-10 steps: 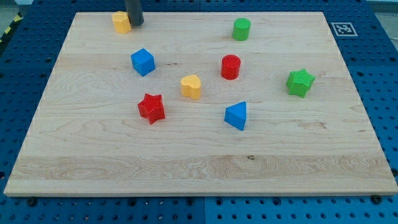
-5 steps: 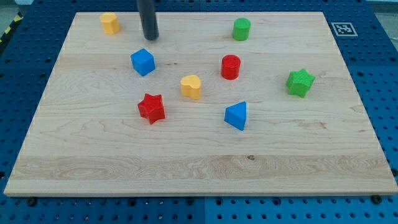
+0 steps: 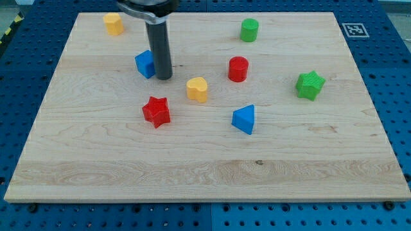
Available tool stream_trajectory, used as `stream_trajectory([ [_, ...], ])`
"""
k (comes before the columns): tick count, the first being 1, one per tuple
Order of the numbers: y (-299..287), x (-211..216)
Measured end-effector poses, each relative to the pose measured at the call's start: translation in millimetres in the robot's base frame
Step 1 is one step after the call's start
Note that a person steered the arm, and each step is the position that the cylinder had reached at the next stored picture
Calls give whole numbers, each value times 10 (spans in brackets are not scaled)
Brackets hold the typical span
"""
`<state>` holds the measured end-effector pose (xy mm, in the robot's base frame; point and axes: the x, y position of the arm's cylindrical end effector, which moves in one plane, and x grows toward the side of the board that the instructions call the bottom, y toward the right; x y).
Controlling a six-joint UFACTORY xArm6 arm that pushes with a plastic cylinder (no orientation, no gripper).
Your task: Move blue cube towards top left
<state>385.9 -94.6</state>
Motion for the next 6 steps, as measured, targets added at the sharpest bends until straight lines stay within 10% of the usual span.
stream_trajectory([
  [6, -798, -471],
])
